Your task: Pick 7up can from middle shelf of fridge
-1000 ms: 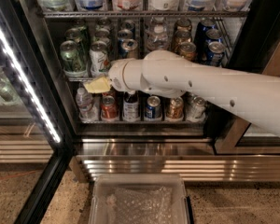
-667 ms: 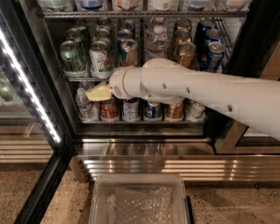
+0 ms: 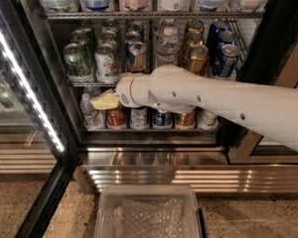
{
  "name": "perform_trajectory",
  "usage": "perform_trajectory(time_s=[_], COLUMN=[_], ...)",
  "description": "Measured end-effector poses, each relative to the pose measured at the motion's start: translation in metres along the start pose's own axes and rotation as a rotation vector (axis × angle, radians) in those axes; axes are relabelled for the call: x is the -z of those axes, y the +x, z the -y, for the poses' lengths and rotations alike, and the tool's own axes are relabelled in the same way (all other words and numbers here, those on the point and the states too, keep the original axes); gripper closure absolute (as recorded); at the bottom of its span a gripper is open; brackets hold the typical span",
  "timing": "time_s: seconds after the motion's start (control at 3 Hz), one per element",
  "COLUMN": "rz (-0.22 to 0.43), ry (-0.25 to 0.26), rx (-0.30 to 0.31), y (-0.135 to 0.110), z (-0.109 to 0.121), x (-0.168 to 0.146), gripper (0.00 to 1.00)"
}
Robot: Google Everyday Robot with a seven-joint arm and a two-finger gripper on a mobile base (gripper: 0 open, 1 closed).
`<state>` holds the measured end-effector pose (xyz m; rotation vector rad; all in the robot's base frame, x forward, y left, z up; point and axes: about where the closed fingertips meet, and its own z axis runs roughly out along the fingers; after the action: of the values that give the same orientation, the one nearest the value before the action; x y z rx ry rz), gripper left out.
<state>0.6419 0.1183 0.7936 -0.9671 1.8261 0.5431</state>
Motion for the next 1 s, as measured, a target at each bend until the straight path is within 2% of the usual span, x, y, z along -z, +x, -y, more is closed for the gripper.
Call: perform_trajectory(time_s=[0.33, 0.67, 1.0], rz=[0.008, 0.008, 0.008], ry=[-0.001, -0.001, -0.001], rx=[-0.001, -0.001, -0.001], y=[-0.0056, -0.0055, -0.0039], z=[0.0024, 0.0025, 0.0045], x=[0.0024, 0.0026, 0.0057], gripper=[0.39, 0.52, 0.58])
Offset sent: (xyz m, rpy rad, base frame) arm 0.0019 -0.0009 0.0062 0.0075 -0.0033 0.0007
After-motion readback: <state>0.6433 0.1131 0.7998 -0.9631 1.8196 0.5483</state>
